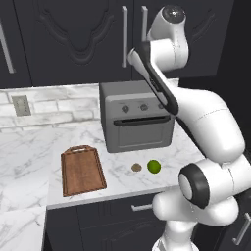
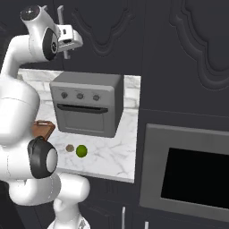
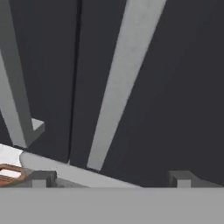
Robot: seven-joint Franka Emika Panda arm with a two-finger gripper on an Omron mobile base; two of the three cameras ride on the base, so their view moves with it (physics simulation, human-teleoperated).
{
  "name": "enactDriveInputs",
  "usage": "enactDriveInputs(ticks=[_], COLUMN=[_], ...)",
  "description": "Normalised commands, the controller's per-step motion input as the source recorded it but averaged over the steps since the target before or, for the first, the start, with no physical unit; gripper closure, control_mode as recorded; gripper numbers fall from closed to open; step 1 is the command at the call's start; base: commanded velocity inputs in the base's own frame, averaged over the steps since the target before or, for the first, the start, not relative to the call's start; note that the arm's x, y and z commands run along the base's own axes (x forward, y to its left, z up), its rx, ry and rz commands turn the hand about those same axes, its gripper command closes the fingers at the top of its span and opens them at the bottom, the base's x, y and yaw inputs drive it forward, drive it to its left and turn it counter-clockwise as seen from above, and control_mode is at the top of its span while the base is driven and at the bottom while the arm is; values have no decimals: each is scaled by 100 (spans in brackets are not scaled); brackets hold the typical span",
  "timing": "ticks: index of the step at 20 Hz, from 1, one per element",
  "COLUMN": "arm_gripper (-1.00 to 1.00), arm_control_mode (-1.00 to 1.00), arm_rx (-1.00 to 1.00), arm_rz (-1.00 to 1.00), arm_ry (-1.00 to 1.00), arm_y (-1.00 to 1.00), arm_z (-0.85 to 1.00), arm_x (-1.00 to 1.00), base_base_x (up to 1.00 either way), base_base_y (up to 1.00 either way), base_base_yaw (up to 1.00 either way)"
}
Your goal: Open the cabinet. Place the bowl and condiment on the counter. Then place the lime and garlic on the cutting board.
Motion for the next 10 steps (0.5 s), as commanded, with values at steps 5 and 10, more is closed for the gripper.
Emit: enactDriveInputs(ticks=[5,10], arm_gripper=[-100,-100], arm_control_mode=[-100,-100], arm_rx=[0,0], arm_rz=[5,0], arm_ry=[0,0], arm_y=[2,0], arm_z=[0,0], arm_x=[55,47], base_base_x=[0,0], base_base_y=[0,0], base_base_yaw=[0,0])
